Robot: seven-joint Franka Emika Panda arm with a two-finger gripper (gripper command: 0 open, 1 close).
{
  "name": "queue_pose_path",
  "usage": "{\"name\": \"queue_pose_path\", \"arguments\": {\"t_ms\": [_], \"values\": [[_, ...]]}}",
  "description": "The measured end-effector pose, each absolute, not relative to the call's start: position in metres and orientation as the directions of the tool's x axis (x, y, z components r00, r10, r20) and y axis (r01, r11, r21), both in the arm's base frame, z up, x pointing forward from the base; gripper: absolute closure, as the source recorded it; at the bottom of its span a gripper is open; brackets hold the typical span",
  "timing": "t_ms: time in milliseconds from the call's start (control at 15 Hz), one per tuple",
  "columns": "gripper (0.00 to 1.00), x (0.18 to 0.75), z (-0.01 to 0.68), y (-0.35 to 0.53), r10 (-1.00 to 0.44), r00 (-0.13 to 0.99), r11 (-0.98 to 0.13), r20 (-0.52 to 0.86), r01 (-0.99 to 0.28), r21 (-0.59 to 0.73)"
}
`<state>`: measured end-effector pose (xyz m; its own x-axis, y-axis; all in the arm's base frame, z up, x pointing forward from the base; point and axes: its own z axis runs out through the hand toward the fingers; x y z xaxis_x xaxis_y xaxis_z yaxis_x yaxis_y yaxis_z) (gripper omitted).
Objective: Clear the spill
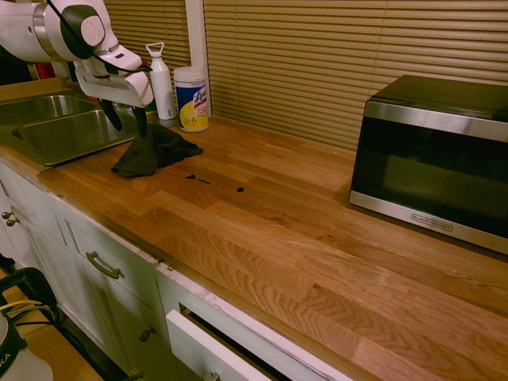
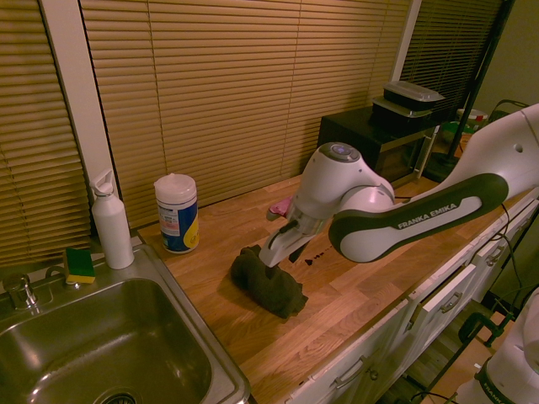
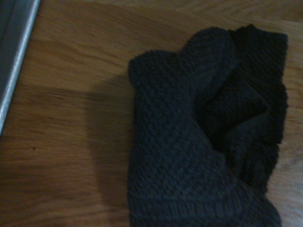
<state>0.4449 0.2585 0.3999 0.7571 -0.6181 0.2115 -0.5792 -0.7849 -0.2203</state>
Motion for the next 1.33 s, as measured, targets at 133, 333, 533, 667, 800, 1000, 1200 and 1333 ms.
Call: {"name": "queue_pose_path", "arguments": {"t_ms": [133, 333, 533, 667, 800, 1000, 1200, 1333], "values": [[0.00, 0.460, 0.385, 0.270, -0.630, 0.732, -0.776, 0.258, -0.592, -0.217], [0.00, 0.481, 0.371, 0.285, -0.641, 0.706, -0.767, 0.301, -0.599, -0.229], [1.00, 0.496, 0.358, 0.297, -0.664, 0.671, -0.746, 0.331, -0.622, -0.238], [1.00, 0.503, 0.348, 0.301, -0.683, 0.642, -0.727, 0.348, -0.643, -0.241], [1.00, 0.505, 0.341, 0.303, -0.696, 0.623, -0.713, 0.357, -0.660, -0.238], [1.00, 0.508, 0.335, 0.302, -0.707, 0.610, -0.700, 0.359, -0.674, -0.234], [1.00, 0.512, 0.332, 0.300, -0.710, 0.604, -0.695, 0.363, -0.684, -0.221], [1.00, 0.514, 0.329, 0.299, -0.711, 0.601, -0.692, 0.365, -0.691, -0.211]]}}
